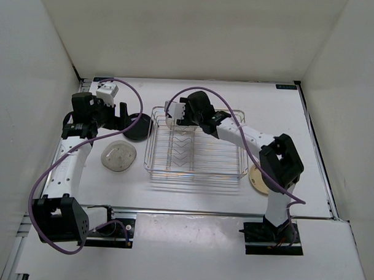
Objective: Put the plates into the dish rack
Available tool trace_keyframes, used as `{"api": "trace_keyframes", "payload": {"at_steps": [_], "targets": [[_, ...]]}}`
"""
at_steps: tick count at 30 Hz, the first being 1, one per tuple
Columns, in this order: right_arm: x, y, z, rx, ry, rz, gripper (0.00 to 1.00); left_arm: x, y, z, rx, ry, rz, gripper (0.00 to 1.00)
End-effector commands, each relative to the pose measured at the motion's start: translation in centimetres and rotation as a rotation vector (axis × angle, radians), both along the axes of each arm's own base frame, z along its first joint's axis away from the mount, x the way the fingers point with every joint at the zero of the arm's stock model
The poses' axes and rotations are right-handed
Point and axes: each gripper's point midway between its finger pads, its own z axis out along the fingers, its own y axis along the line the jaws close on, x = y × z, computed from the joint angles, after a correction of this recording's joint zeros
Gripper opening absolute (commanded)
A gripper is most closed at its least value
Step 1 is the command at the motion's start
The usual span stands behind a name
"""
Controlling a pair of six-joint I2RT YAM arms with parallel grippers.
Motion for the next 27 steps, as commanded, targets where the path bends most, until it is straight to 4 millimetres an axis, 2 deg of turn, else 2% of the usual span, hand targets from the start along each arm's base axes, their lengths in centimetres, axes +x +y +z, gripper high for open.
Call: {"api": "trace_keyframes", "payload": {"at_steps": [1, 7, 8, 9, 10, 12, 13, 14, 15, 16, 17, 18, 19, 21, 22, 23, 24, 25, 26, 27], "targets": [[0.5, -1.0, 6.5, 0.056, -0.171, -0.029, 0.65, -0.2, 0.2, 0.6, 0.011, -0.029, 0.003, 1.0], [0.2, -2.1, 11.6, 0.052, -0.297, -0.024, 0.68, -0.2, 0.6, 0.5, 0.021, -0.028, 0.02, 1.0], [0.2, -2.5, 12.1, 0.051, -0.308, -0.041, 0.68, 0.0, 0.6, 0.0, 0.028, -0.014, 0.015, 1.0], [0.6, -3.6, 13.1, 0.053, -0.329, -0.08, 0.74, 0.4, 1.2, -1.0, 0.031, 0.014, 0.033, 1.0], [0.7, -3.8, 15.3, 0.093, -0.357, -0.104, 0.76, 0.6, 1.2, -1.7, 0.037, 0.031, 0.028, 1.0], [1.9, -6.5, 16.1, 0.1, -0.338, -0.192, 0.81, 1.4, 1.7, -2.5, 0.035, 0.06, 0.039, 1.0], [2.2, -7.6, 16.5, 0.108, -0.318, -0.223, 0.81, 2.1, 2.1, -4.3, 0.024, 0.113, 0.043, 0.98], [3.2, -10.0, 18.3, 0.164, -0.31, -0.309, 0.81, 2.7, 2.3, -4.6, 0.013, 0.126, 0.04, 0.96], [3.3, -11.6, 17.5, 0.154, -0.257, -0.351, 0.82, 3.2, 2.9, -5.3, 0.003, 0.147, 0.051, 0.95], [4.0, -14.3, 17.3, 0.162, -0.22, -0.417, 0.82, 3.8, 3.3, -7.4, -0.015, 0.206, 0.05, 0.95], [3.9, -15.5, 16.7, 0.206, -0.159, -0.465, 0.82, 4.5, 3.3, -7.5, -0.041, 0.212, 0.047, 0.94], [3.2, -16.9, 17.1, 0.235, -0.134, -0.496, 0.82, 5.0, 3.8, -8.1, -0.056, 0.233, 0.066, 0.94], [3.2, -19.3, 16.5, 0.253, -0.102, -0.541, 0.82, 5.5, 4.3, -8.7, -0.068, 0.253, 0.084, 0.94], [1.4, -21.0, 15.8, 0.334, -0.05, -0.572, 0.82, 6.6, 5.5, -10.2, -0.107, 0.291, 0.105, 0.89], [1.0, -22.9, 15.2, 0.356, -0.026, -0.604, 0.83, 7.0, 5.2, -10.5, -0.128, 0.302, 0.101, 0.89], [-0.1, -23.7, 16.0, 0.395, -0.028, -0.609, 0.83, 7.3, 5.8, -11.5, -0.134, 0.326, 0.113, 0.89], [-0.9, -23.9, 14.1, 0.424, 0.031, -0.609, 0.83, 8.0, 6.0, -11.3, -0.132, 0.317, 0.113, 0.88], [-1.3, -25.5, 13.8, 0.442, 0.041, -0.642, 0.83, 8.3, 6.1, -11.6, -0.133, 0.321, 0.113, 0.87], [-2.0, -26.2, 14.1, 0.469, 0.039, -0.654, 0.83, 8.6, 6.0, -12.3, -0.149, 0.341, 0.113, 0.85], [-2.5, -26.8, 12.8, 0.482, 0.073, -0.673, 0.83, 9.2, 5.8, -12.0, -0.158, 0.33, 0.1, 0.82]]}}
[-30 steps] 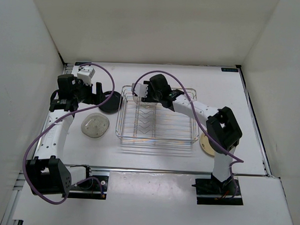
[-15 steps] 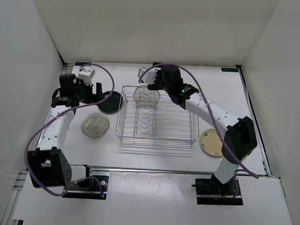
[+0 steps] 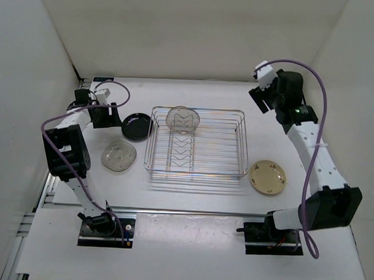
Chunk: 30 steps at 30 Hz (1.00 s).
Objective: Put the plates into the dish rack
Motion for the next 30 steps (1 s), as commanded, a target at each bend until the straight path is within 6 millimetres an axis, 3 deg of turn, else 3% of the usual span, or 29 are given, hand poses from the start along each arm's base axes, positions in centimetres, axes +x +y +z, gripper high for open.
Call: {"api": "trace_keyframes", "payload": {"at_steps": [1, 7, 12, 17, 24, 30], "targets": [[-2.3, -0.4, -1.5, 0.165, 0.055, 0.004, 0.82, 2.6, -0.9, 3.2, -0.055, -0.098, -0.041, 0.81], [-4.0, -2.6, -2.8, 0.244, 0.074, -0.032, 0.82, 3.4, -1.7, 1.0, -0.129, -0.04, -0.058, 0.7], [-4.9, -3.8, -1.7, 0.324, 0.047, -0.055, 0.82, 3.1, -2.2, -1.1, -0.165, 0.013, -0.067, 0.64], [-5.3, -4.1, -2.2, 0.379, 0.063, -0.061, 0.82, 3.2, -2.1, -1.1, -0.157, 0.016, -0.08, 0.63], [-6.0, -4.1, -2.0, 0.411, 0.058, -0.059, 0.81, 3.2, -2.2, -2.1, -0.173, 0.049, -0.09, 0.49], [-6.3, -3.7, -2.1, 0.428, 0.063, -0.045, 0.81, 2.8, -2.8, -3.3, -0.217, 0.095, -0.102, 0.47]]}}
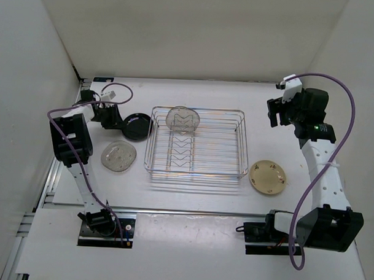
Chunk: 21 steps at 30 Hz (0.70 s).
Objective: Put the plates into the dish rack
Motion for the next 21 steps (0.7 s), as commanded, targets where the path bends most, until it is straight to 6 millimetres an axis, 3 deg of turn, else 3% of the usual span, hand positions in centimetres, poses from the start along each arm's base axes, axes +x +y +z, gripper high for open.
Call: {"api": "trace_keyframes", "payload": {"at_steps": [1, 10, 13, 16, 21], "targets": [[-0.3, 0.4, 1.6, 0.03, -0.05, 0.013, 0.81, 0.3, -0.8, 0.9, -0.042, -0.013, -0.034, 0.47], [-0.5, 0.6, 1.5, 0.034, -0.05, 0.021, 0.8, 0.3, -1.1, 0.6, -0.063, 0.011, -0.047, 0.45], [-0.7, 0.8, 1.8, 0.037, -0.059, 0.029, 0.8, 0.6, -1.1, 0.4, -0.069, 0.014, -0.057, 0.37], [-0.8, 0.4, 1.4, 0.038, -0.05, 0.02, 0.8, 0.3, -1.2, 0.0, -0.074, 0.033, -0.057, 0.35], [-0.8, 0.4, 1.4, 0.038, -0.05, 0.02, 0.8, 0.4, -0.9, 0.0, -0.054, 0.033, -0.056, 0.19]]}}
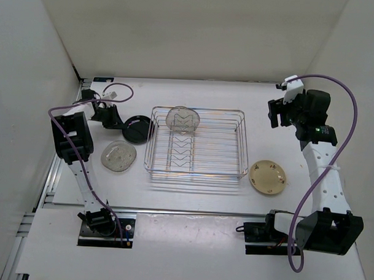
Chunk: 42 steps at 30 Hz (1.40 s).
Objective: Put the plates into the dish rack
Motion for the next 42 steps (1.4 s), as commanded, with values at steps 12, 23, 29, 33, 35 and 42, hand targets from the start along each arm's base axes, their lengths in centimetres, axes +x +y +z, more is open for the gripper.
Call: {"api": "trace_keyframes", "payload": {"at_steps": [12, 23, 29, 33, 35, 42], "targets": [[-0.8, 0.7, 0.3, 0.032, -0.026, 0.029, 0.79, 0.7, 1.6, 1.0, 0.109, -0.026, 0.016, 0.1], [-1.3, 0.9, -2.4, 0.04, 0.016, 0.036, 0.79, 6.3, 6.1, 12.8, 0.375, -0.315, 0.122, 0.1], [-1.5, 0.9, -3.5, 0.041, 0.036, 0.036, 0.79, 7.2, 5.9, 19.2, 0.455, -0.459, 0.126, 0.1], [-1.6, 0.8, -4.2, 0.027, 0.042, 0.044, 0.79, 7.0, 3.8, 24.2, 0.567, -0.589, 0.061, 0.1], [-1.6, 0.8, -4.2, 0.017, 0.04, 0.049, 0.79, 6.2, 0.9, 27.3, 0.616, -0.675, -0.005, 0.1], [-1.7, 0.6, -5.8, 0.005, 0.056, 0.045, 0.79, 2.5, -6.1, 35.0, 0.84, -0.924, -0.179, 0.1]]}}
